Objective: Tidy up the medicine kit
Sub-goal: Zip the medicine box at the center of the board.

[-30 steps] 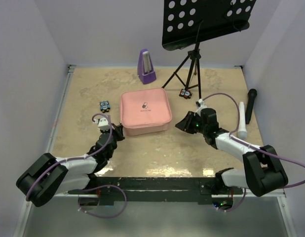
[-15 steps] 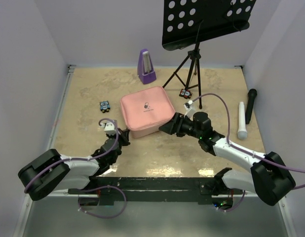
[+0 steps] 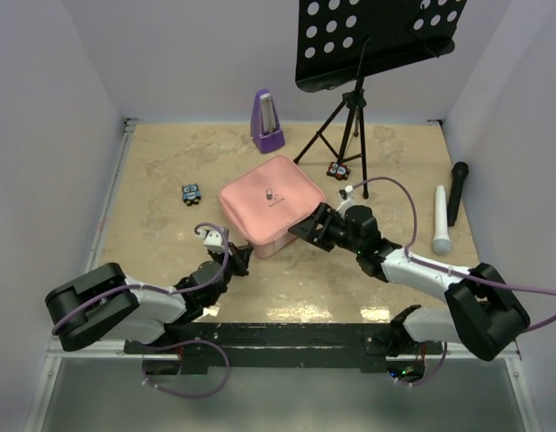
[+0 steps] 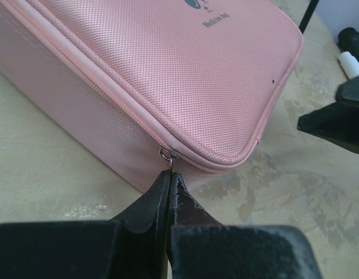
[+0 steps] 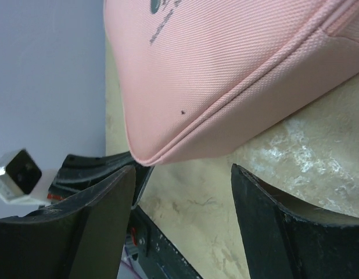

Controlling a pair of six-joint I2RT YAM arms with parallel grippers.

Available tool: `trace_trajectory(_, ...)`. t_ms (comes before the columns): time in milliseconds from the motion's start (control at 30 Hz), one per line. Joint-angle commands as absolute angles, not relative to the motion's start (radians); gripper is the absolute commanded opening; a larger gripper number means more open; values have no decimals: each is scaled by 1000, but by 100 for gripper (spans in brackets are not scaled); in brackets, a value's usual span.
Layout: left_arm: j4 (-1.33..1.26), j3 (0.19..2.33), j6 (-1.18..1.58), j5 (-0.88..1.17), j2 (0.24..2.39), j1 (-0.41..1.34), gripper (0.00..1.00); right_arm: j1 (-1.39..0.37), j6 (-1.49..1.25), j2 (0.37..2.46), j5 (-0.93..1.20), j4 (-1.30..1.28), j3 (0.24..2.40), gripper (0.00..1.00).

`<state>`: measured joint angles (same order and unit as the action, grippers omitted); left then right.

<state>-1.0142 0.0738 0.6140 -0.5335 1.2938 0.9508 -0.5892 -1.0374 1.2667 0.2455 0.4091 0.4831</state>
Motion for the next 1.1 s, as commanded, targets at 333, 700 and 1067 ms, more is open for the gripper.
trace_trajectory(333, -1242, 63, 603, -381, 1416, 996, 0, -591, -1126, 1426, 95, 503, 572, 65)
trace_trajectory(700, -1282, 67, 581, -357, 1445, 1000, 0, -591, -1094, 1532, 109, 497, 621, 23)
trace_trajectory(1067, -1256, 40, 571, -400, 1401, 999, 0, -589, -1020, 1568, 94, 454, 635, 0)
